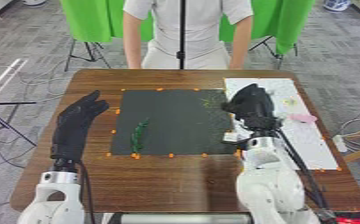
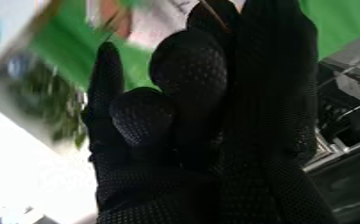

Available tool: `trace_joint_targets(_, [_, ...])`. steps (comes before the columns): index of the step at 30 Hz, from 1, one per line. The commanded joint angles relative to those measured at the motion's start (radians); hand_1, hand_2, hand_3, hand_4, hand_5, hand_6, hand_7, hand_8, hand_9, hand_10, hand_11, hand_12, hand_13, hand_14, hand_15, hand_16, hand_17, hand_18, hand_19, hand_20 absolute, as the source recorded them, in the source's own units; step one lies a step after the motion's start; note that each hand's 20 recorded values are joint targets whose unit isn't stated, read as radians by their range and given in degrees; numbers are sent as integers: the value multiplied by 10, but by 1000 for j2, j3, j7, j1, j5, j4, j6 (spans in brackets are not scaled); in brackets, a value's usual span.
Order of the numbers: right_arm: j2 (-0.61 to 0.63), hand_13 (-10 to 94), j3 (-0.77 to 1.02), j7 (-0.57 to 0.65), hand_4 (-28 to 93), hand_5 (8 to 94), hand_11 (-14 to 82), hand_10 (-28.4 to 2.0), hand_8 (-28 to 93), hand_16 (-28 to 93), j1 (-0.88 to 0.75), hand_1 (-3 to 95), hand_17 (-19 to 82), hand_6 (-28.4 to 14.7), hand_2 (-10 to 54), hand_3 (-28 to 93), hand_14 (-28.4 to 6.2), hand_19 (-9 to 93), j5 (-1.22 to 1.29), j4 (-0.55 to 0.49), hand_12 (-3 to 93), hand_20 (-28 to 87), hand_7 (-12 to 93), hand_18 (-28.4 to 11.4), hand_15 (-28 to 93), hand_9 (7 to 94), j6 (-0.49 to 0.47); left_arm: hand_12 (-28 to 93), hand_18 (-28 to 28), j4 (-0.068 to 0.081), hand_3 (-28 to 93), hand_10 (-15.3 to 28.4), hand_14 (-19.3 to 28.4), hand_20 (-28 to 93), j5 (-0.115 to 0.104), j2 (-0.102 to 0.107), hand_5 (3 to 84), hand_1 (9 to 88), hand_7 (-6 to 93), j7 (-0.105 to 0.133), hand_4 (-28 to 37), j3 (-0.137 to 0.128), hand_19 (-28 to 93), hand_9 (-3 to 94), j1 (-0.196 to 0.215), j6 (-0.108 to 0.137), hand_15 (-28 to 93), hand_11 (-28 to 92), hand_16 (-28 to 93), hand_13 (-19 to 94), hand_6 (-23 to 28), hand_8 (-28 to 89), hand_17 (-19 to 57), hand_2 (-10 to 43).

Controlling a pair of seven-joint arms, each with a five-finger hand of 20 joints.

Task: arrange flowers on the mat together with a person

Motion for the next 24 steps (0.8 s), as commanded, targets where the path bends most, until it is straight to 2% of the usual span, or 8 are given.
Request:
trace_joint_targets(1, [-49, 673, -119, -2, 409, 880, 414, -107, 113, 422, 63, 889, 286, 16, -95, -283, -152, 547, 64, 110, 353, 457, 245, -186, 748, 898, -42, 161, 156, -6, 658, 135, 185, 199, -3, 8, 484, 256, 120, -17, -198, -1, 124, 471, 21, 12, 211, 182, 47, 351, 47, -49, 2, -51])
trace_joint_targets(4, [-65, 673, -150, 0, 412, 882, 447, -110, 111, 425, 91, 889, 284, 15, -95, -283, -156, 557, 85, 147, 323, 456, 245, -189, 756, 893, -56, 161, 156, -10, 658, 136, 185, 199, -3, 9, 484, 256, 120, -17, -198, -1, 124, 471, 29, 21, 211, 182, 48, 350, 47, -48, 2, -52])
trace_joint_targets(14, [-98, 679, -209, 19, 425, 893, 468, -110, 111, 432, 109, 884, 281, 8, -95, -283, -157, 573, 139, 241, 314, 460, 239, -197, 769, 894, -88, 161, 155, -25, 659, 135, 184, 198, 1, 13, 484, 256, 118, -20, -197, 1, 124, 470, 52, 32, 212, 183, 48, 350, 47, -48, 2, -52])
trace_joint_targets(18, [-103, 683, -213, 47, 427, 893, 470, -103, 112, 429, 109, 883, 282, 8, -95, -283, -153, 576, 211, 255, 310, 459, 236, -197, 769, 894, -92, 161, 156, -26, 659, 136, 185, 199, 1, 18, 483, 256, 118, -24, -198, 5, 125, 470, 56, 31, 212, 183, 48, 349, 47, -47, 1, -52])
trace_joint_targets(24, [-109, 698, -218, 35, 422, 890, 443, -93, 106, 410, 113, 883, 293, 11, -95, -283, -144, 586, 190, 280, 306, 456, 233, -197, 759, 907, -84, 161, 155, -27, 659, 135, 186, 198, 2, 17, 483, 256, 116, -24, -197, 4, 123, 469, 58, 29, 212, 182, 48, 349, 48, -47, 1, -52])
